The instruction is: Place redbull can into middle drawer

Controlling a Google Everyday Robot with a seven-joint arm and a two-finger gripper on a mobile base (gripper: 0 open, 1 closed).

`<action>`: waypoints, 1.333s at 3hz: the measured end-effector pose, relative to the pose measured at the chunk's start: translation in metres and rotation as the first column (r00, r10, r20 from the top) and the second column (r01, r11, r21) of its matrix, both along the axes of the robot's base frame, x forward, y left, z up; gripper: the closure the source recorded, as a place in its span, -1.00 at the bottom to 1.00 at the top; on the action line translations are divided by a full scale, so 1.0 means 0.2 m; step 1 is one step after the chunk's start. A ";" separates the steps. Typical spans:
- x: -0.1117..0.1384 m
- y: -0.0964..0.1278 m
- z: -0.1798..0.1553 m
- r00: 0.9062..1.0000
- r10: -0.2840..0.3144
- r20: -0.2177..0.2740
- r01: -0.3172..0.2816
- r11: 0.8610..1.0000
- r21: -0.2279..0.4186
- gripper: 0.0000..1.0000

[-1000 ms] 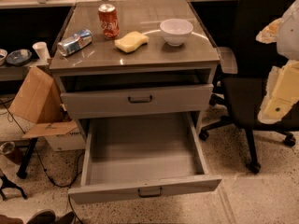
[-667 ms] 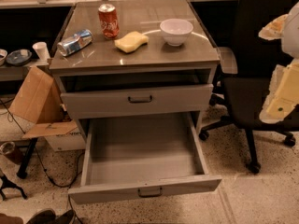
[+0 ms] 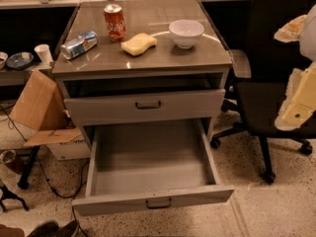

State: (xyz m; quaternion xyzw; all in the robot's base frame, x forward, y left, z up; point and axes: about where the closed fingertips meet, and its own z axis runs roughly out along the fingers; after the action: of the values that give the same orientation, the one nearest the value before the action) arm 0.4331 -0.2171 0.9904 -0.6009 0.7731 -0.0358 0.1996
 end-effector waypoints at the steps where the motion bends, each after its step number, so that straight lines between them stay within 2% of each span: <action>1: 0.01 0.03 0.00 0.999 0.039 0.008 -0.039 0.999 0.022 -1.00; 2: 0.03 0.07 0.01 0.996 0.092 0.019 -0.093 0.994 0.057 -1.00; 4: 0.03 0.13 0.07 0.980 0.178 0.083 -0.186 0.977 0.101 -1.00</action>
Offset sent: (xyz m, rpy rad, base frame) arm 0.0107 0.0215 -0.0032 0.1053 -0.0106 0.1611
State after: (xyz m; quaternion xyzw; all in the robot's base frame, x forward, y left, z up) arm 0.4393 -0.1915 1.0038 -0.6559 0.7077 0.0026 0.2626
